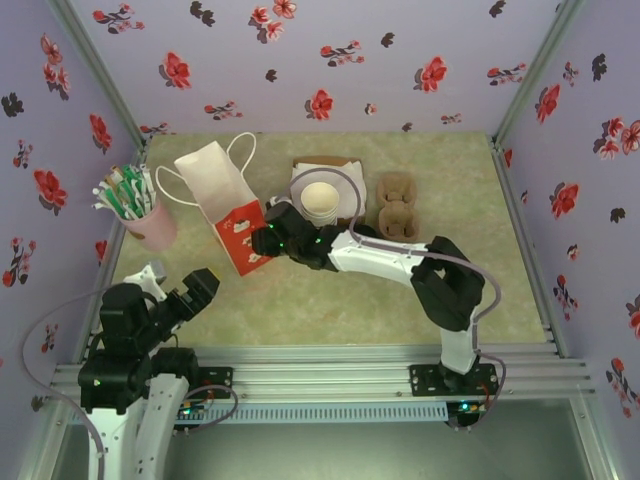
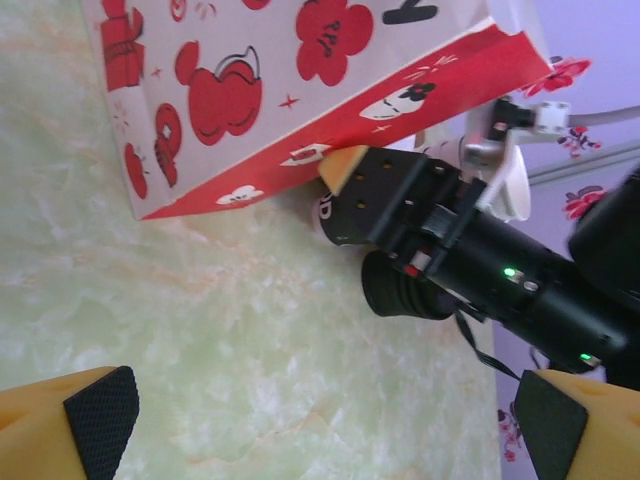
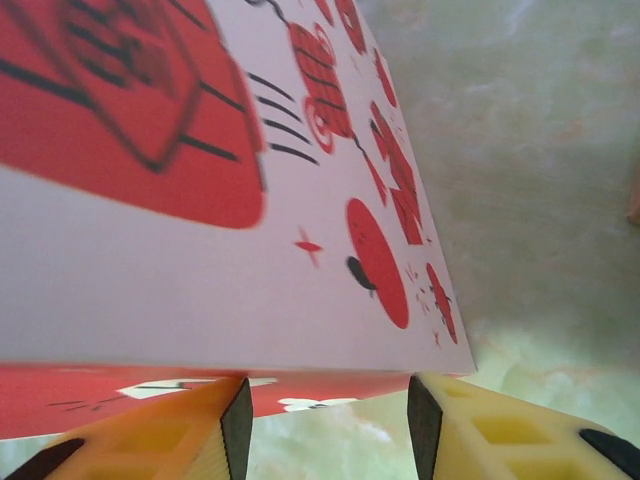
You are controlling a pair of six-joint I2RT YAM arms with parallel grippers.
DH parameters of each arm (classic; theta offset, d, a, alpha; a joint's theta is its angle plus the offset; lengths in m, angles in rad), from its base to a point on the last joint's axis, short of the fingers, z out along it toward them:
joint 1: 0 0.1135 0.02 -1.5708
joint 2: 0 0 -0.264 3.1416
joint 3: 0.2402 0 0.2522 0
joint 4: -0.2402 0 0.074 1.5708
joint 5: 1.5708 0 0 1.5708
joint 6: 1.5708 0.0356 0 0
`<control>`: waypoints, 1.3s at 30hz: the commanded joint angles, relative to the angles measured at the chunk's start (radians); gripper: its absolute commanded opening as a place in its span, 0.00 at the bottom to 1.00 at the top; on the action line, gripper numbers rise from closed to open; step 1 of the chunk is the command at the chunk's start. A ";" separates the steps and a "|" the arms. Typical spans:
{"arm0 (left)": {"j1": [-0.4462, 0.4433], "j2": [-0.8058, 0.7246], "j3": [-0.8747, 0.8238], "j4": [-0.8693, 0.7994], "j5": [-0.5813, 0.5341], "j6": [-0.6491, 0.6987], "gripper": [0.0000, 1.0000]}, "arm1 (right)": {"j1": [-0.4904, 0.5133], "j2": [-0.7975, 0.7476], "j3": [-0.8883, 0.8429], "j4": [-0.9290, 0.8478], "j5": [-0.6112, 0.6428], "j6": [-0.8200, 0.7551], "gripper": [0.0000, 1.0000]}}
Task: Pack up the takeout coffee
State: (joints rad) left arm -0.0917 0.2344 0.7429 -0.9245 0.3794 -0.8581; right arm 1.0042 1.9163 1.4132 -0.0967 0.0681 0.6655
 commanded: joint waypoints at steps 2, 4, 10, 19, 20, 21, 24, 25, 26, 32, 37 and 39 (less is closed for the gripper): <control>-0.005 0.040 -0.017 0.111 0.085 -0.042 0.99 | -0.006 -0.040 0.065 -0.085 -0.061 -0.010 0.49; -0.005 0.050 -0.019 0.131 0.106 -0.057 0.99 | -0.002 -0.102 0.047 -0.124 -0.082 -0.021 0.51; -0.005 0.062 0.035 0.142 0.111 -0.089 0.98 | 0.000 -0.353 -0.018 -0.306 -0.058 -0.109 0.61; -0.022 0.124 0.050 0.279 0.118 -0.160 0.82 | -0.128 -0.394 0.196 -0.676 -0.069 -0.306 0.60; -0.032 0.138 0.050 0.300 0.118 -0.168 0.79 | -0.141 -0.375 0.232 -0.712 -0.075 -0.324 0.59; -0.042 0.149 0.051 0.315 0.118 -0.173 0.77 | -0.149 -0.356 0.268 -0.741 -0.083 -0.337 0.58; -0.089 0.182 0.060 0.362 0.093 -0.187 0.68 | -0.167 -0.273 0.392 -0.839 -0.099 -0.370 0.55; -0.113 0.191 0.068 0.363 0.070 -0.186 0.64 | -0.170 -0.241 0.434 -0.871 -0.103 -0.380 0.54; -0.141 0.201 0.074 0.368 0.046 -0.182 0.61 | -0.172 -0.206 0.474 -0.902 -0.104 -0.387 0.53; -0.403 0.313 0.082 0.425 -0.158 -0.155 0.61 | -0.176 -0.062 0.639 -1.010 -0.083 -0.400 0.45; -0.640 0.466 0.103 0.503 -0.373 -0.111 0.60 | -0.175 0.013 0.717 -1.051 -0.067 -0.397 0.40; -0.696 0.535 0.113 0.543 -0.421 -0.100 0.60 | -0.175 0.035 0.737 -1.063 -0.062 -0.396 0.38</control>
State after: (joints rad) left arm -0.7280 0.7105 0.8169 -0.4774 0.1139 -1.0065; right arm 0.8356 1.9301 2.0987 -1.0966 -0.0162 0.2852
